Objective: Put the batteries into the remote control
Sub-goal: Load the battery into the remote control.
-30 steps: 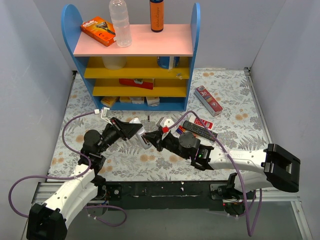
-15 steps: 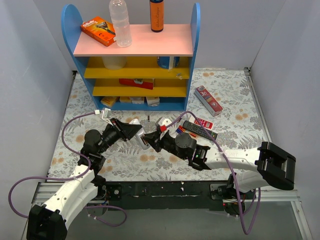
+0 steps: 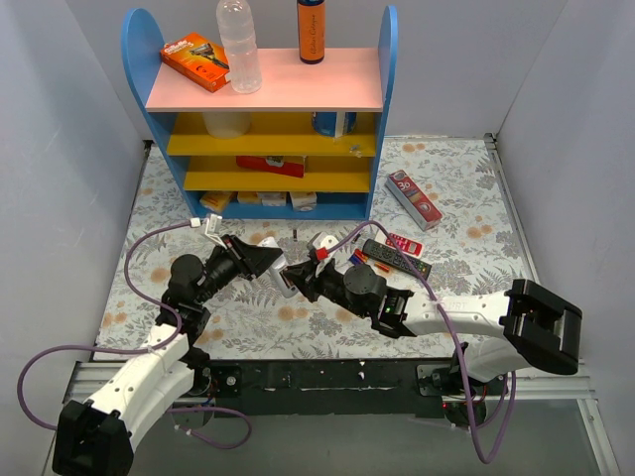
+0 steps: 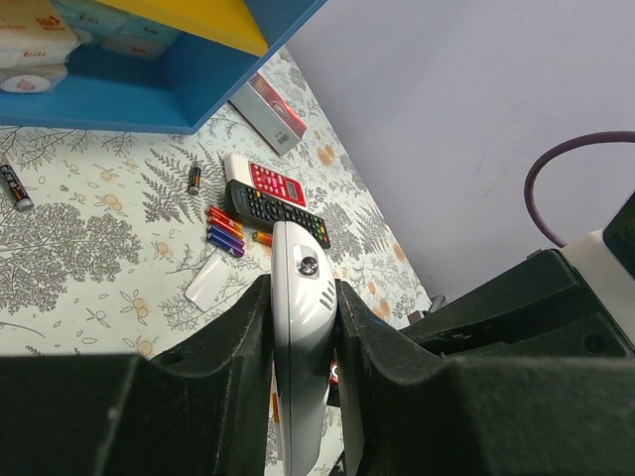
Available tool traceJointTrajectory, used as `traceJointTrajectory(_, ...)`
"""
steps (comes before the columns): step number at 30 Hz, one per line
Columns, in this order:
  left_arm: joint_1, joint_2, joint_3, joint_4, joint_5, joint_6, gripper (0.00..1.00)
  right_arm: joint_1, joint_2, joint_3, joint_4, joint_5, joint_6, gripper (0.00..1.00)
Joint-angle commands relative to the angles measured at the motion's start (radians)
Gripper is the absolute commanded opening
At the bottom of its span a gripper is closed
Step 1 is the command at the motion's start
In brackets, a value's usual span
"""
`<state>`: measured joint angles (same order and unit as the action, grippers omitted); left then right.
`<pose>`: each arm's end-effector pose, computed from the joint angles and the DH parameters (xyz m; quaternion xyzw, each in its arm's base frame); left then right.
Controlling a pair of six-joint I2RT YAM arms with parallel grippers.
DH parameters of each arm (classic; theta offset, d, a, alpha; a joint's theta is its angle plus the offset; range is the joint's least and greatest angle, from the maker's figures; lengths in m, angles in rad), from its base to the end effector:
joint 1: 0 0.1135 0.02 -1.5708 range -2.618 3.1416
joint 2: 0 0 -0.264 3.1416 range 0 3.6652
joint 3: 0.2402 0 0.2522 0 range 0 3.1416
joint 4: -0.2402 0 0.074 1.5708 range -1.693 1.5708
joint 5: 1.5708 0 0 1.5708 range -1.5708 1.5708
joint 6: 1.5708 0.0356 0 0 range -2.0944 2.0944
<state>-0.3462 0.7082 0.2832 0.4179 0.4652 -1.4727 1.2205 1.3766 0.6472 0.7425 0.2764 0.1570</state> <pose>0.1575 -0.0738 0.2381 -0.2314 0.6706 -0.6415 0.2920 0.1120 0.2784 0.2554 -0.2683 0.6494 0.3733 0.6057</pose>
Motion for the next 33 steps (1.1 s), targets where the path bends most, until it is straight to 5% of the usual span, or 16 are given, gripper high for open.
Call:
traceJointTrajectory(1, -0.004, 0.008, 0.053, 0.018, 0.046, -0.020, 0.00, -0.004, 0.021, 0.040, -0.023, 0.056, -0.022, 0.17)
traceJointTrajectory(33, -0.004, 0.042, 0.065, -0.007, 0.050, -0.060, 0.00, -0.004, 0.041, 0.037, -0.011, 0.096, -0.007, 0.27)
